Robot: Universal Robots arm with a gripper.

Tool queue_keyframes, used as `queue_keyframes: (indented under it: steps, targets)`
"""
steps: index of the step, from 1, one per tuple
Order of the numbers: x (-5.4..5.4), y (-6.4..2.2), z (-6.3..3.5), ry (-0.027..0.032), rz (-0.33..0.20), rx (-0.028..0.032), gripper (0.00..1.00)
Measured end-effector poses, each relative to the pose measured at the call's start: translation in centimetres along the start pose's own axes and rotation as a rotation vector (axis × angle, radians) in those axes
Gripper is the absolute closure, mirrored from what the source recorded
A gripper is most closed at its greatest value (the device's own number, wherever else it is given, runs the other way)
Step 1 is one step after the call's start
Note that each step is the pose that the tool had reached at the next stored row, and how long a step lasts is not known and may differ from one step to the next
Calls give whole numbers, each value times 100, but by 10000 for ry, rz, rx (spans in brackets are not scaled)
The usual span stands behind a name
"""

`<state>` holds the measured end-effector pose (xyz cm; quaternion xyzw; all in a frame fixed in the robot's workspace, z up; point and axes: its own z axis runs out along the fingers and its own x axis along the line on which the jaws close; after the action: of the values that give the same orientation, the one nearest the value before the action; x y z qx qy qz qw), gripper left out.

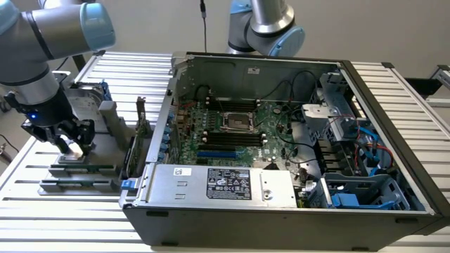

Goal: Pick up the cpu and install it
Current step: 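Pick up the cpu and move it towards the insertion slot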

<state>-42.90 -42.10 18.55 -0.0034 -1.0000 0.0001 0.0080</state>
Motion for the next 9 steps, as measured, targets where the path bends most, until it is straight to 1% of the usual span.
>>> queue_keyframes:
  steps: [4,9]
  targets:
    - [1,-1,-39,2,0,-5,45]
    - [2,-2,-125,2,0,-10,45]
